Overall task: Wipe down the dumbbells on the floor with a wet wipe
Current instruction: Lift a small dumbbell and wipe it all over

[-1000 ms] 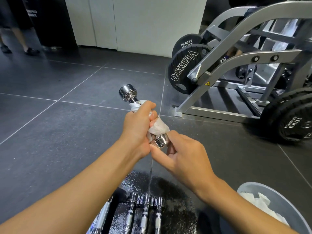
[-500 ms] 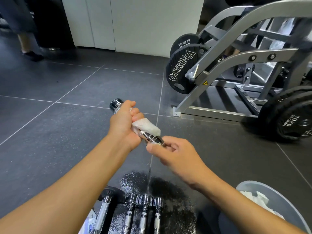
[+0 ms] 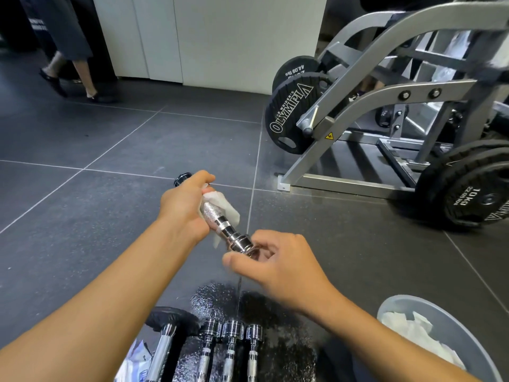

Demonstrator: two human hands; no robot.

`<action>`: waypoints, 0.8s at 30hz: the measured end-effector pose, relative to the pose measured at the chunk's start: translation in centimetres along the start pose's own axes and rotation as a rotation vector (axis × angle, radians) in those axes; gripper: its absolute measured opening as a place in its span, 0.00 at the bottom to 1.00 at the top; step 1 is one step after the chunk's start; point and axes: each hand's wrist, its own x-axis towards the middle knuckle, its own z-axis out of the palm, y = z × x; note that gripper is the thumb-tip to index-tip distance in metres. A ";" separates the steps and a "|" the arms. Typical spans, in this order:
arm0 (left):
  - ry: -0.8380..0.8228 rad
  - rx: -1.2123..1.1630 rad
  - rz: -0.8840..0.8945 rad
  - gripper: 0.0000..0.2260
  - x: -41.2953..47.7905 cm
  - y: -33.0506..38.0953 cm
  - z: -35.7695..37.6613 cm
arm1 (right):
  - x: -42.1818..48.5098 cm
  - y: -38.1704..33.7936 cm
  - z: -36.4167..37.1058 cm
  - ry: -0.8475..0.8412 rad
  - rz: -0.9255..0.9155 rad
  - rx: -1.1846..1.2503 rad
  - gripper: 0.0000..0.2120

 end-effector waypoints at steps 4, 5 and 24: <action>-0.049 0.028 0.093 0.15 0.1 0.2 -0.6 | 0.1 -0.2 -0.4 -0.179 0.233 0.444 0.21; -0.060 0.046 0.126 0.14 -0.1 0.2 -0.7 | 0.1 -0.3 -0.4 -0.211 0.279 0.518 0.17; -0.391 0.601 0.174 0.12 -0.5 1.1 -3.3 | 1.3 1.3 -1.5 0.090 0.095 0.446 0.17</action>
